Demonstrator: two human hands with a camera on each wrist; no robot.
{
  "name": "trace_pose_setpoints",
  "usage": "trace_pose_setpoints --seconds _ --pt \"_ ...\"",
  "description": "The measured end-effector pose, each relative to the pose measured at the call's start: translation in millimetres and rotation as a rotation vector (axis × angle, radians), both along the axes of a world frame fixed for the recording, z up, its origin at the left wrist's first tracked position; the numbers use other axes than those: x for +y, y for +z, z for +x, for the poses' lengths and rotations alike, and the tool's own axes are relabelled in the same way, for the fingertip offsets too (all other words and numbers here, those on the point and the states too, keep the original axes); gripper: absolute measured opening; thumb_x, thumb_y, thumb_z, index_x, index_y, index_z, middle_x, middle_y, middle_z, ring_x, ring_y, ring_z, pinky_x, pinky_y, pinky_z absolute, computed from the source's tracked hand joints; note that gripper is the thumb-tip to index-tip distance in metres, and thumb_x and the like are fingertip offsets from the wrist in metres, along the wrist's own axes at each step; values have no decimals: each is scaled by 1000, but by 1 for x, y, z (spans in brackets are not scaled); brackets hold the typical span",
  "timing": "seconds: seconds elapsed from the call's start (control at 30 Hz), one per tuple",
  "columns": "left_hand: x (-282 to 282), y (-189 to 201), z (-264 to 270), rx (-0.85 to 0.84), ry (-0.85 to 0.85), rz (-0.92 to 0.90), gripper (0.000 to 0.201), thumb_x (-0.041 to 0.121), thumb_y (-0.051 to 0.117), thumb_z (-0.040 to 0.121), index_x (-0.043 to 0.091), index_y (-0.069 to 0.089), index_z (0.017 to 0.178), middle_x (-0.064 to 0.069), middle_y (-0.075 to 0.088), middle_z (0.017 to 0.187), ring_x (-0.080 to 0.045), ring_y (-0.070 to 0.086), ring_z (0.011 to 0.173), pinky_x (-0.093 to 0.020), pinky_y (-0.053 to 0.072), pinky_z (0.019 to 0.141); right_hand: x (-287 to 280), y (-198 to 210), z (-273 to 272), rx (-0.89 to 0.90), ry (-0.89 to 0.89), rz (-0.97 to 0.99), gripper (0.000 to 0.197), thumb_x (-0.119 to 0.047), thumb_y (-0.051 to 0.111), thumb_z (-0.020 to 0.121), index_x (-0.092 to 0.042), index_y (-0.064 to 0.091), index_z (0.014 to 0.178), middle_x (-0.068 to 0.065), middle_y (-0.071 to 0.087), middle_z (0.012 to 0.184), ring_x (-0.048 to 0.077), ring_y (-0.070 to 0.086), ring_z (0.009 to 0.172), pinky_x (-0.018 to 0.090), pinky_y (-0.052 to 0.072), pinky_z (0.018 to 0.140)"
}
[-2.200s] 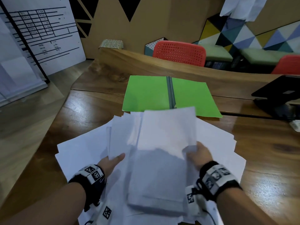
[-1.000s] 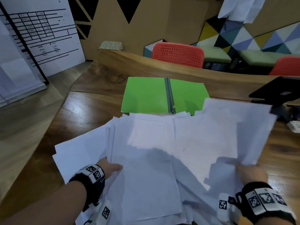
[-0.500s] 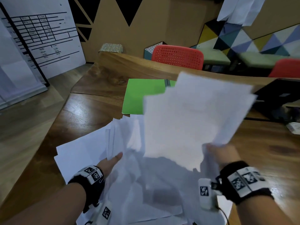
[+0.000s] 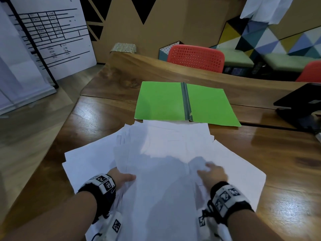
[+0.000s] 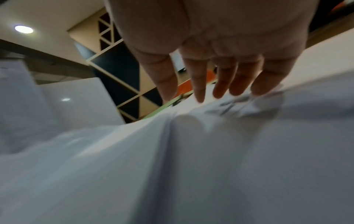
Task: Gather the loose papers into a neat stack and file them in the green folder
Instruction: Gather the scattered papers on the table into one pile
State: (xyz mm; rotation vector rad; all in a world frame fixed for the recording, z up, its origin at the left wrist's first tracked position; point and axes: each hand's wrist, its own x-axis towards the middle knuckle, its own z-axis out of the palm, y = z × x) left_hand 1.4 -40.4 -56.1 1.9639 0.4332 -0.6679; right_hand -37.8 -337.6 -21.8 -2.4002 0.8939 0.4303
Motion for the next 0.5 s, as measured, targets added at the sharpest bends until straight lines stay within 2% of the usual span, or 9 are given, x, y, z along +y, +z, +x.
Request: trace_pose_setpoints --seconds 0.07,0.13,0.17,0.2,0.27,0.33,0.4,0.47,0.5 --pt "0 -1 1 4 0 17 44 13 74 74 -2 61 114 -18 64 118 -29 59 107 -27 39 86 -27 10 6 35 -139 -87 62 -34 56 84 -12 36 138 17 45 138 36 46 123 38 38 99" --pt "-1 1 0 10 2 46 43 12 73 76 -1 61 115 -18 63 120 -31 58 112 -28 39 87 -45 11 11 35 -197 38 63 -29 59 84 -8 36 138 17 45 139 36 46 124 39 40 98" --pt "-1 1 1 10 -1 48 43 12 72 76 -1 60 115 -19 63 121 -32 58 113 -28 39 88 -50 11 12 49 -159 74 52 -27 59 85 -7 46 131 16 51 133 33 51 119 37 41 96" --pt "-1 1 1 7 -7 50 43 13 72 76 -1 60 115 -19 63 121 -32 58 114 -29 40 89 -55 9 13 73 -99 60 36 -26 58 85 -7 55 116 14 57 120 30 54 108 35 43 92" --pt "-1 3 1 16 -24 62 44 14 72 77 0 60 116 -19 63 123 -32 57 114 -29 40 91 -62 12 9 115 -27 21 13 -22 56 85 -9 54 87 8 54 94 24 52 87 29 44 75" --pt "-2 4 0 14 -20 55 44 13 71 77 -1 59 117 -18 62 124 -32 56 115 -28 39 89 -65 19 -3 229 21 24 17 -15 53 83 -9 48 68 6 51 73 22 50 74 23 39 62" --pt "-3 5 0 5 0 54 44 10 71 77 -2 59 118 -20 61 124 -33 56 116 -28 38 89 -74 21 -15 341 40 65 24 -4 53 76 -9 45 54 5 50 52 24 50 60 23 37 55" --pt "-3 6 -1 4 10 53 42 8 70 78 -3 59 117 -21 61 124 -33 56 116 -28 38 88 -80 20 -27 283 -76 191 22 4 59 69 -4 48 52 8 46 38 23 45 44 27 37 52" --pt "-4 6 -2 4 11 54 42 8 70 78 -4 59 117 -21 61 124 -34 56 115 -28 38 87 -80 18 -31 196 -139 235 17 2 64 71 -2 52 58 10 46 40 22 44 43 28 37 50"
